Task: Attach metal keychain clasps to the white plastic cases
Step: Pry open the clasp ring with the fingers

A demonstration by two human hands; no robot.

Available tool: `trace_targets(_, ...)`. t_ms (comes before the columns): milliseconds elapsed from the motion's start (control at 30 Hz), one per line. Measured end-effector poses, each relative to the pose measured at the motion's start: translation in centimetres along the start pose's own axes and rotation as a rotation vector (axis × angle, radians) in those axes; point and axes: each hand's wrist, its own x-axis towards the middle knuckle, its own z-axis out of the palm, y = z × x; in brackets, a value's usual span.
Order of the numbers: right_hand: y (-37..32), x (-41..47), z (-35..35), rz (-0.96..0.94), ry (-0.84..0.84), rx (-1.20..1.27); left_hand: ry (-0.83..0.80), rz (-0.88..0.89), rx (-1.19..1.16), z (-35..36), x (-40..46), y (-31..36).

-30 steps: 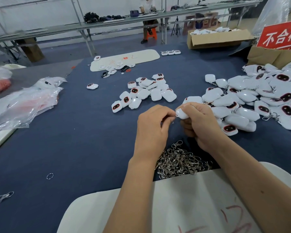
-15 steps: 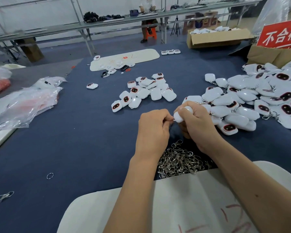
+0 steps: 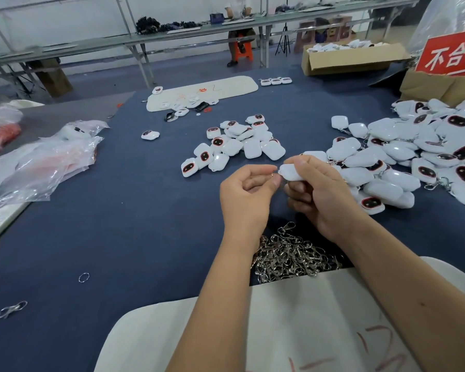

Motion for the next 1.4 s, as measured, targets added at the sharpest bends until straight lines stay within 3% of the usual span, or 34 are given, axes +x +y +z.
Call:
trace_targets(267, 0.4, -0.1, -0.1, -0.035, -0.097, 0.051, 0.114, -0.184, -0.226, -0.4, 0.4, 0.1)
trace_targets(467, 0.3, 0.2, -0.3, -0.031, -0.014, 0.112, -0.037, -0.018, 0.011, -1.1, 0.8, 0.1)
trace_targets(567, 0.2, 0.3, -0.3, -0.018, 0.037, 0.048, -0.175, 0.062, 0.153, -1.4, 0.8, 0.1)
trace_targets(667, 0.3, 0.3, -0.2, -0.022, 0.056, 0.000, -0.210, 0.121, 0.246, -1.6, 0.8, 0.2)
trace_targets(767, 0.1, 0.3, 0.0, -0.044, 0.048, 0.048, -0.135, 0.052, 0.137, -1.1, 0.7, 0.4)
trace_targets(933, 0.1, 0.1, 0.1, -0.105, -0.056, 0.194, -0.081, -0.250, -0.211, 0.2, 0.1, 0.3)
trace_targets(1100, 0.4, 0.1, 0.2, -0.115, -0.056, 0.094, -0.012, -0.300, -0.316, -0.1, 0.4, 0.6)
trace_targets(1167, 0.5, 0.0, 0.2, -0.118, -0.056, 0.067, 0.015, -0.218, -0.223, -0.2, 0.4, 0.4)
trace_targets(1300, 0.7, 0.0, 0.3, -0.130, -0.032, 0.004, 0.076, 0.079, 0.314, -0.9, 0.9, 0.0)
trace_targets(1400, 0.9, 0.0, 0.3, -0.138, -0.021, -0.054, 0.051, 0.248, 0.559, -1.2, 0.6, 0.0)
